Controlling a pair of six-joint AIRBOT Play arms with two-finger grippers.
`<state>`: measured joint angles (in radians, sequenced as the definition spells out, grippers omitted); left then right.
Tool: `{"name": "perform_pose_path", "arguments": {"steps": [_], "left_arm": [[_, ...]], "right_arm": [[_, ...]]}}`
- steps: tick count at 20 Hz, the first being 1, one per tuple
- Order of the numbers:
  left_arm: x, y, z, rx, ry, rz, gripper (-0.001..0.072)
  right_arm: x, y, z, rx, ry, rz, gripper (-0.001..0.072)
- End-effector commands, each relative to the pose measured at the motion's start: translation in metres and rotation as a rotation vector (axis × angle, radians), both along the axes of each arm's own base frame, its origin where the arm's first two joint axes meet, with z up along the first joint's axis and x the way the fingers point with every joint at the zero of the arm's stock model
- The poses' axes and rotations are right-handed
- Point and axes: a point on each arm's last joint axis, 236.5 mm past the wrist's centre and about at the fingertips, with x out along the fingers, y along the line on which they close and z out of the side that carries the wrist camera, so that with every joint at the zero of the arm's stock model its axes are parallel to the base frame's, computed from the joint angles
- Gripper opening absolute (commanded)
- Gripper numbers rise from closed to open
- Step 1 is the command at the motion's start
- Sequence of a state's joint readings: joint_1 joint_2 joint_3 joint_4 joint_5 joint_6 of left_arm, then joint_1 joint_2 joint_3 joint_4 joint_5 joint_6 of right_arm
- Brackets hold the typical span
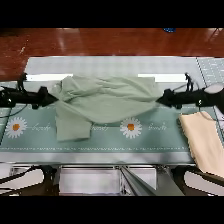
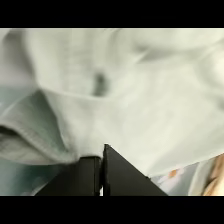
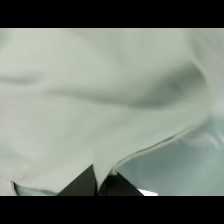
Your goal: Fold the shirts.
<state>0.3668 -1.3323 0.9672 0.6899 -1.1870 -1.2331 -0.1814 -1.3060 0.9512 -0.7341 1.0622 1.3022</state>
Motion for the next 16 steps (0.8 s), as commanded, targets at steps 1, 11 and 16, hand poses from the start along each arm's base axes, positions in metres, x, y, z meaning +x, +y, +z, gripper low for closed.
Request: {"name": "perform_pose_path", "arguments": {"steps": [1, 11, 16], "left_arm": [[0.05, -0.009, 0.159, -0.077, -0.407, 0.043, 0.0016], [-0.101, 0.009, 0.485, 0.586, -1.221, 0.204, 0.0016], [-0.213, 0.037, 0.51, 0.995, -1.25, 0.433, 0.0016]], "right_arm": [[0.043, -0.012, 0.151, -0.147, -0.332, 0.073, 0.0027], [-0.143, -0.033, 0.48, -0.577, -1.127, -0.106, 0.0027], [-0.222, -0.054, 0.478, -0.678, -1.1, -0.228, 0.0027]]}}
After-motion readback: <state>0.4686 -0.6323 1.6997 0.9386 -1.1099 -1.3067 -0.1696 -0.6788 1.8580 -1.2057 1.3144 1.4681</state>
